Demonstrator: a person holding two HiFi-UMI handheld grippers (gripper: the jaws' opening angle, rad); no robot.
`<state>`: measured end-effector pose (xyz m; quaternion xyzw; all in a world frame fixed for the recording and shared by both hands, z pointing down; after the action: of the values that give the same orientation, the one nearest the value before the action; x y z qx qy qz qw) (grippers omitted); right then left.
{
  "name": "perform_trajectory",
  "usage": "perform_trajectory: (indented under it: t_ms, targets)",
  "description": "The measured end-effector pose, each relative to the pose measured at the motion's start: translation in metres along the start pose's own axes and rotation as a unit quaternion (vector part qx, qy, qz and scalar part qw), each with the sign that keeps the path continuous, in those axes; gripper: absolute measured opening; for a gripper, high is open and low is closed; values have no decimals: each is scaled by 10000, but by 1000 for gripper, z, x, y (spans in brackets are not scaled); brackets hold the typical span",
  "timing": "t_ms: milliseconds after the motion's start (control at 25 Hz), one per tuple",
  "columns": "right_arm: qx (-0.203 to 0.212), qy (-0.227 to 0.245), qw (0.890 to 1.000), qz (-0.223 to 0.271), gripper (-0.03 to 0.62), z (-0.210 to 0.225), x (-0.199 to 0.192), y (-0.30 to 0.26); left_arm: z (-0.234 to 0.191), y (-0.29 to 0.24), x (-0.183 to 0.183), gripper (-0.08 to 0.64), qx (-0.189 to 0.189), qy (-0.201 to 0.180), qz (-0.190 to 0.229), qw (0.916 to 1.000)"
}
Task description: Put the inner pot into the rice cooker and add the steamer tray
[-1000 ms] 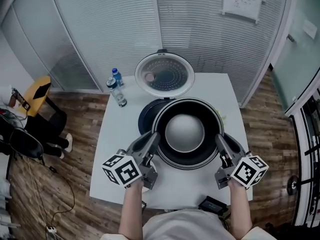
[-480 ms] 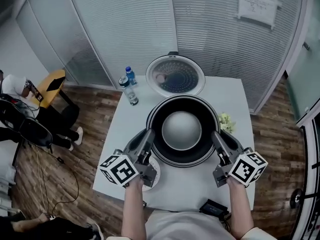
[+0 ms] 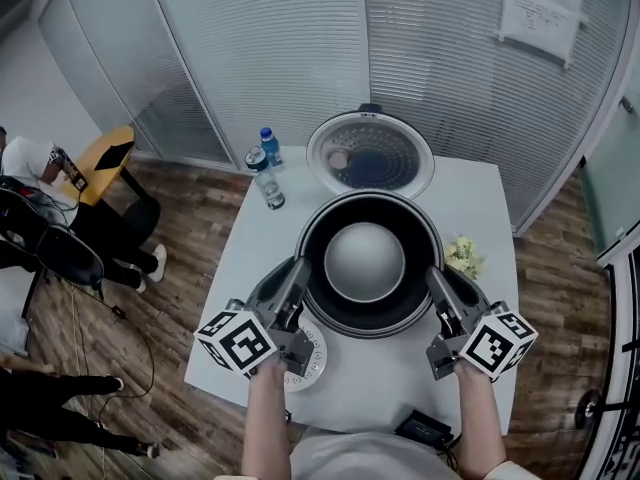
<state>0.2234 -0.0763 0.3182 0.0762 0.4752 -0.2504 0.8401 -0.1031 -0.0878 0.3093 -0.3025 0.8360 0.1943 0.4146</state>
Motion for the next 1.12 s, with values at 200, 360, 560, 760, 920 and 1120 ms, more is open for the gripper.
perform_trajectory:
  t_ms: [200,360,560,760,920,1120]
  targets:
    - [-93,2,9999,-54,84,-3,-6,-21,-24,-2,7,46,-44,87,-51,9999]
    - [-190,21,9998,-76,84,-4,-10,-35,-44,-7,10,46,-124,171,-117,9997]
    - [-385,48,9992,-97,84,2,-10,-45,-62,-23,10,46,-225,314,-238,9990]
    - [-537,6,9984,-180,84,10,-16,-52,-77,-33,3,46,-280,433,-358,9980]
    - [-644,-42,9977,-229,84,16,-20,-57,-84,-36,-3,46,-277,506,-420,9974]
    - [-674,-55,9972,-310,84,19,-25,-62,-92,-36,-8,46,-167,609,-469,9969]
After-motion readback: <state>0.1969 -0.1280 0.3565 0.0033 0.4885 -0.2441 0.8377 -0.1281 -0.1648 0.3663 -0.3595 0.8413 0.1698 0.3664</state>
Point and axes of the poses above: the fingertips, and each gripper's own axes: y backward along the fingers, z to its right, x out of its top, the point moved 9 cm from there along y, backward along the fingers, and after that the axes turned 8 degrees about -x, right-handed, at the moved point
